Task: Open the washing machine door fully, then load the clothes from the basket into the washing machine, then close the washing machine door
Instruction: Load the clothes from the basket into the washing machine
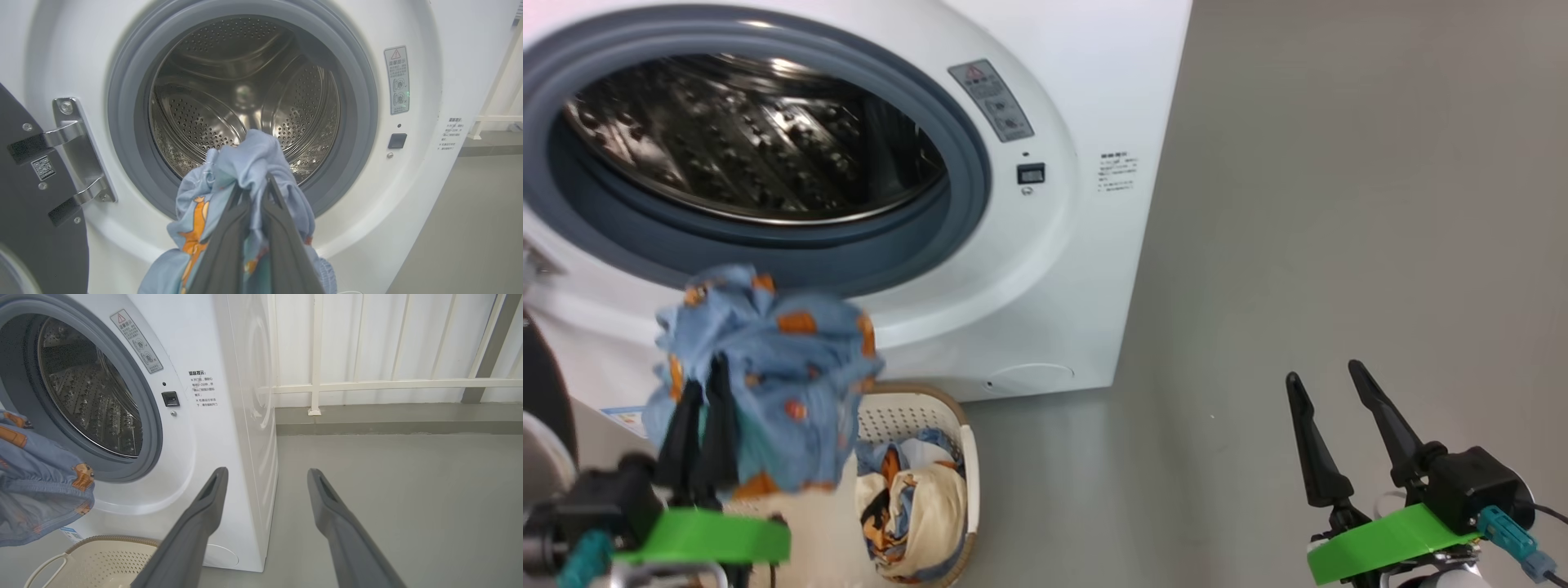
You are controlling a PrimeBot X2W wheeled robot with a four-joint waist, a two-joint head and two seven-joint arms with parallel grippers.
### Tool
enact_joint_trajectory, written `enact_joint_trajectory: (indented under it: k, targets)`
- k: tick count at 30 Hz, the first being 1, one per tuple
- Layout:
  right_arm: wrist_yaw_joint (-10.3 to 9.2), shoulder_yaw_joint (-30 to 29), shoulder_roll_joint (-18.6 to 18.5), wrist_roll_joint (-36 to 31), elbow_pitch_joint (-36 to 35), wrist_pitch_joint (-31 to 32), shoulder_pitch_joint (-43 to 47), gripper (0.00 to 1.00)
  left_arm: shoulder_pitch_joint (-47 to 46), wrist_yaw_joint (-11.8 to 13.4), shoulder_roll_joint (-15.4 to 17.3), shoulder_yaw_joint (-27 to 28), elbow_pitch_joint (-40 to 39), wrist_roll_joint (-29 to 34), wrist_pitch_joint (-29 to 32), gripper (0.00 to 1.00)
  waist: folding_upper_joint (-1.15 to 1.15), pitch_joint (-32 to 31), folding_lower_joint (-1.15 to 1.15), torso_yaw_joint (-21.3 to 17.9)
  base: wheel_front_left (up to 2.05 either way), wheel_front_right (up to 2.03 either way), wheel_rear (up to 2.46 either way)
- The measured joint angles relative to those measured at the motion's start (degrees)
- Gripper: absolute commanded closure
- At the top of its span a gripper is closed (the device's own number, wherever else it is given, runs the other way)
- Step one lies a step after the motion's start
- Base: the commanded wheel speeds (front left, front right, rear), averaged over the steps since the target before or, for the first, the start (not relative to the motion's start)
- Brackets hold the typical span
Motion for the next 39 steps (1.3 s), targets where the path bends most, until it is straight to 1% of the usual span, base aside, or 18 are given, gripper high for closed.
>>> enact_joint_trajectory:
  k: [4, 5, 10, 14, 19, 23, 29, 32, 35, 39]
  targets:
    - [0.0, 0.71, 0.03, 0.0, -0.01, 0.0, -1.05, 0.0, -5.82, -0.53, 0.51, 1.18, 2.94, -0.03, -0.07, 1.0, 0.0, 1.96, 0.0, -1.22, 0.0, 0.0, 0.0]
    - [0.0, 0.75, 0.03, 0.0, -0.09, 0.0, -1.35, 0.0, -7.11, -0.93, 0.86, 1.37, 3.43, -0.02, -0.08, 1.0, 0.0, 2.36, 0.0, -1.48, 0.0, 0.0, 0.0]
    - [0.0, 0.97, 0.04, 0.0, -0.12, 0.0, -2.13, 0.0, -14.08, -1.42, 2.64, 2.22, 6.48, 0.03, -0.23, 1.0, 0.0, 4.52, 0.0, -2.78, 0.0, 0.0, 0.0]
    - [0.0, 1.09, 0.07, 0.01, -0.3, 0.0, -3.24, 0.0, -19.0, -1.43, 4.32, 2.92, 8.56, 0.09, -0.24, 1.0, 0.0, 6.27, 0.0, -3.92, 0.0, 0.0, 0.0]
    - [0.0, 1.29, 0.07, 0.56, -0.54, 0.0, -3.86, 0.0, -23.8, -1.51, 6.01, 3.21, 11.49, 0.23, -0.24, 1.0, 0.0, 8.61, 0.0, -5.27, 0.0, 0.0, 0.0]
    - [0.0, 1.38, 0.08, 1.21, -0.81, 0.0, -4.15, 0.0, -26.97, -1.69, 6.66, 3.25, 14.6, -0.29, -0.24, 1.0, 0.0, 10.73, 0.0, -6.12, 0.0, 0.0, 0.0]
    - [0.0, 1.8, 0.08, 2.03, -1.16, 0.0, -6.05, 0.0, -32.86, -1.93, 8.31, 1.36, 21.18, -0.86, -0.25, 1.0, 0.0, 14.35, 0.0, -6.79, 0.0, 0.0, 0.0]
    - [0.0, 2.32, 0.09, 2.29, -1.37, 0.0, -6.9, 0.0, -36.29, -1.93, 9.76, 0.42, 24.57, -1.12, -0.25, 1.0, 0.0, 16.35, 0.0, -7.03, 0.0, 0.0, 0.0]
    - [0.0, 2.74, 0.09, 2.52, -1.58, 0.0, -7.78, 0.0, -40.02, -1.93, 11.25, -1.18, 27.4, -1.96, -0.25, 1.0, 0.0, 18.45, 0.0, -7.22, 0.0, 0.0, 0.0]
    - [0.0, 3.13, 0.09, 2.8, -1.83, 0.0, -8.78, 0.0, -44.75, -1.93, 12.1, -3.09, 30.63, -3.94, 0.26, 1.0, 0.0, 21.29, 0.0, -7.39, 0.0, 0.0, 0.0]
